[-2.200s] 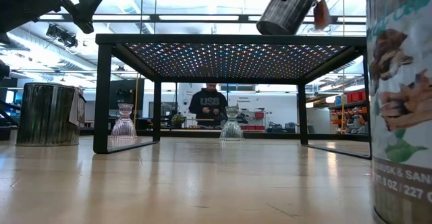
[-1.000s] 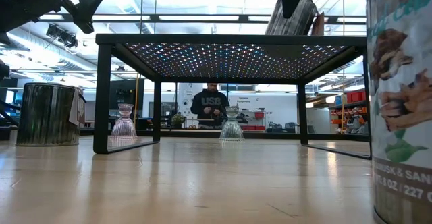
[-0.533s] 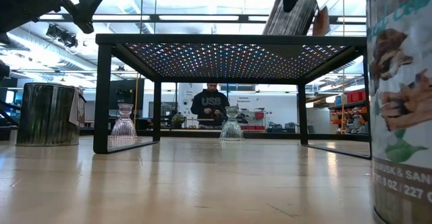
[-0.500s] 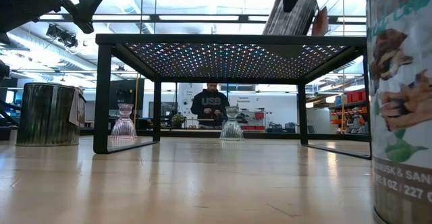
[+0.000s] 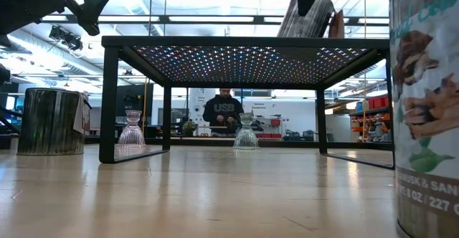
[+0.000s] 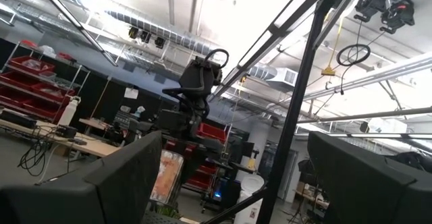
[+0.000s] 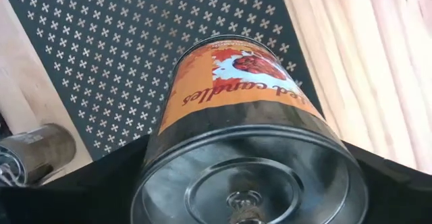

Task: Pick & Place candle stick holders
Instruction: Put the orange scented candle on the shelf

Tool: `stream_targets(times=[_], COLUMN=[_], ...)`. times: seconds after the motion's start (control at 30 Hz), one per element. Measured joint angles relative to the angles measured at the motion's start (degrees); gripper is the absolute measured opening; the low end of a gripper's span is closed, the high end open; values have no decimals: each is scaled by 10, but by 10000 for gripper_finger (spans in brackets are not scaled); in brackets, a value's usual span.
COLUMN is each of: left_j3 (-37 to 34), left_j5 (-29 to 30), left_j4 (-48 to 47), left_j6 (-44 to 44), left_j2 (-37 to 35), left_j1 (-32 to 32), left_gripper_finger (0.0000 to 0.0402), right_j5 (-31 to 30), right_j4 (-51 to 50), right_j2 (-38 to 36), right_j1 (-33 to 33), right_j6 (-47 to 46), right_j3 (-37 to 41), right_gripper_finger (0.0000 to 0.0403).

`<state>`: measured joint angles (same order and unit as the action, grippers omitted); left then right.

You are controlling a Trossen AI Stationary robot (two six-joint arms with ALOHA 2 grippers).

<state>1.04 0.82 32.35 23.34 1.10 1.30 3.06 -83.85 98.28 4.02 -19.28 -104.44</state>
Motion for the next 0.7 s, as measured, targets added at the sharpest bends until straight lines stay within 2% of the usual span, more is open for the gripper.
stream_targets(times=[0.07,0.17,0.3,0.43,0.6,0.7], left_j3=[0,0,0,0,0,0], left_j5=[0,0,0,0,0,0], left_j4=[0,0,0,0,0,0], left_j6=[0,0,0,0,0,0], left_j2=[0,0,0,0,0,0], left_j1=[0,0,0,0,0,0], left_gripper_finger=[374,374,374,374,374,374], right_j5=[3,3,3,4,3,3], right_j4=[3,10,16,17,18,18], right_j2=[0,0,0,0,0,0], right_j1=[0,0,0,0,0,0], right_j6=[6,9,9,18,33,31], right_j3=[0,0,0,0,0,0], right_gripper_finger=[377,344,348,384,349,355])
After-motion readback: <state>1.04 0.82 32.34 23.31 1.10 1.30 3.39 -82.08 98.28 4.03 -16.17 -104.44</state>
